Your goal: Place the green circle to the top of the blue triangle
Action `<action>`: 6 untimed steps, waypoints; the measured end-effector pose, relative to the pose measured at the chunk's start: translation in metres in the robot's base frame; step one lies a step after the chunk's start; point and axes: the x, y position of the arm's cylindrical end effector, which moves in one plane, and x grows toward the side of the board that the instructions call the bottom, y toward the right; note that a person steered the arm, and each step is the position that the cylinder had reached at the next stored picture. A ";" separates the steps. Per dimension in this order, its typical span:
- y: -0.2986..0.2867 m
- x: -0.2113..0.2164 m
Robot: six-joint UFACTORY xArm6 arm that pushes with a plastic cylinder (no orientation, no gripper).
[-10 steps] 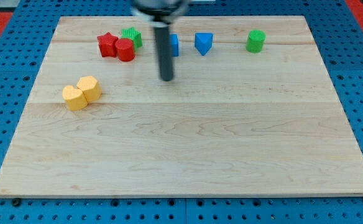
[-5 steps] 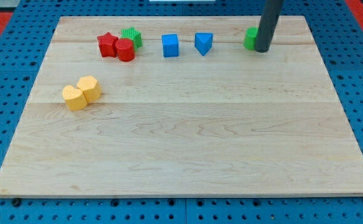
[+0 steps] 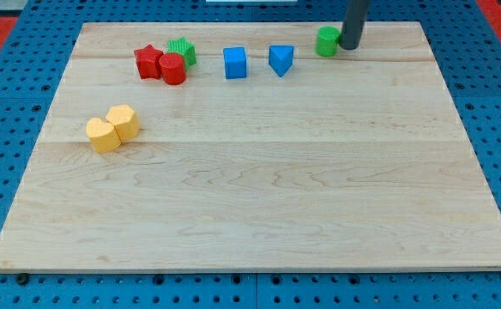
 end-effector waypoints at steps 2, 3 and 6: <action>0.001 -0.026; -0.037 -0.002; -0.035 -0.002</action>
